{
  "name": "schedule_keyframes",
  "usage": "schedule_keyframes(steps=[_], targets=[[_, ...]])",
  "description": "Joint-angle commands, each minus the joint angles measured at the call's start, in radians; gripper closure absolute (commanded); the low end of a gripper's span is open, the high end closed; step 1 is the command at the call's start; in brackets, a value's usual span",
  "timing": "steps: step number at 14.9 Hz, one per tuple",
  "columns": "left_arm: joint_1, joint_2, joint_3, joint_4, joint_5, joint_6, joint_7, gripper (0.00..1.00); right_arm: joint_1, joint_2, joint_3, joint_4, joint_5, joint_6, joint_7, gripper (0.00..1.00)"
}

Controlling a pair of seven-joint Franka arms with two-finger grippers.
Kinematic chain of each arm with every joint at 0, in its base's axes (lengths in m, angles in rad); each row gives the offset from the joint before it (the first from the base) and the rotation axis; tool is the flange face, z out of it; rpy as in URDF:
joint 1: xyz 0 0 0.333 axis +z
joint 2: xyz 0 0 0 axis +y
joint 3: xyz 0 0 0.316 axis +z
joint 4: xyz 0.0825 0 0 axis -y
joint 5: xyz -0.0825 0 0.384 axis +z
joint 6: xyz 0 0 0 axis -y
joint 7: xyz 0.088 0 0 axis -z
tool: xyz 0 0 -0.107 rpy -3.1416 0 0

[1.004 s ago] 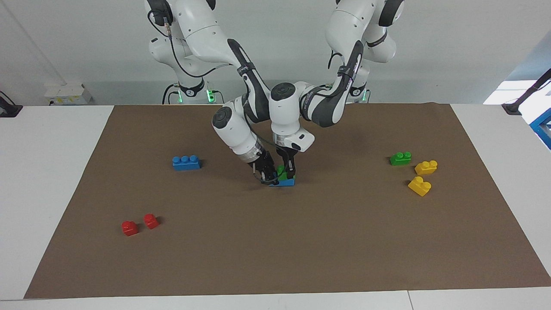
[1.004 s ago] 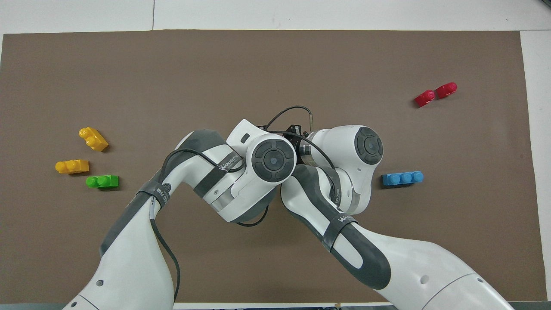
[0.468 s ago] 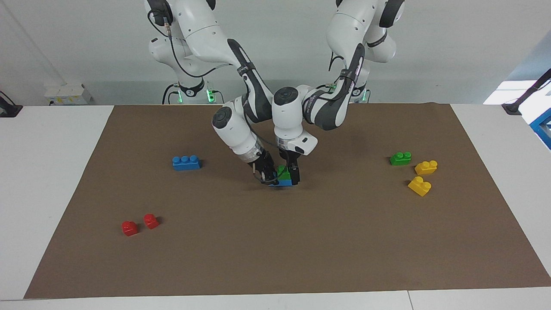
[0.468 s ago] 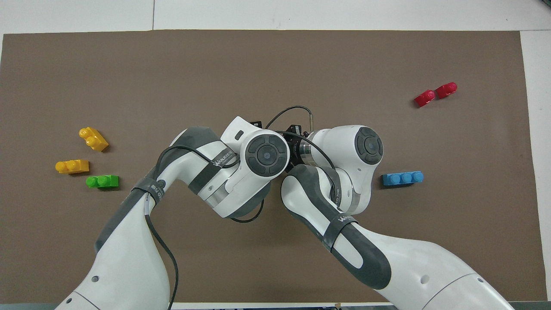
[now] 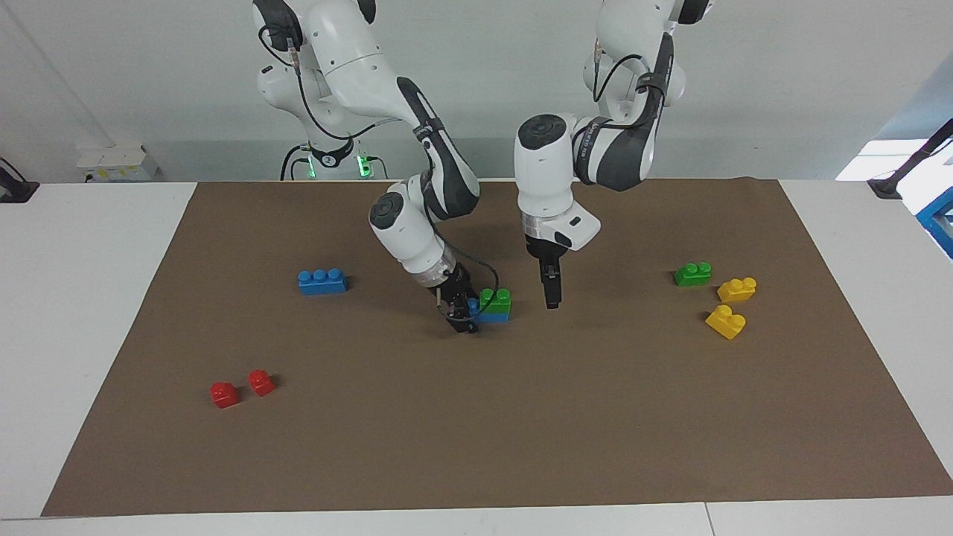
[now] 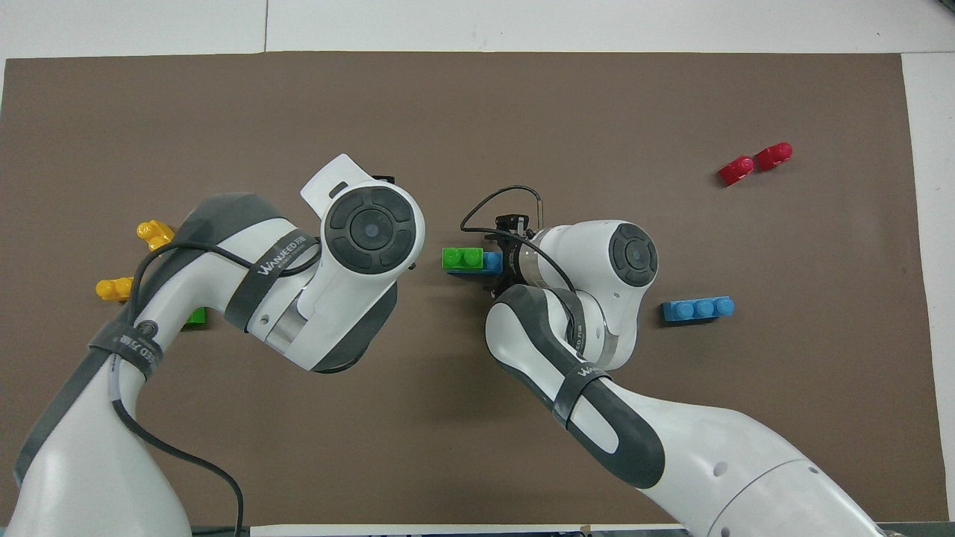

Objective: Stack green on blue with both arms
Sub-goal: 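Open both grippers and lift them away from the joined bricks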

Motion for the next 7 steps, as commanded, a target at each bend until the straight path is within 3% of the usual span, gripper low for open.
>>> schedule_keyframes(steps=[1,7], targets=[[0.078,-0.033,-0.009,-0.021,-0.019,-0.004,0.121,0.0,-0.011,-0.011,-0.005,0.008,0.021,-0.035,-0.002,0.05],[0.206,-0.064,-0.007,-0.021,-0.113,-0.035,0.57,0.0,-0.117,-0.113,-0.01,0.016,0.004,-0.155,-0.022,0.0]])
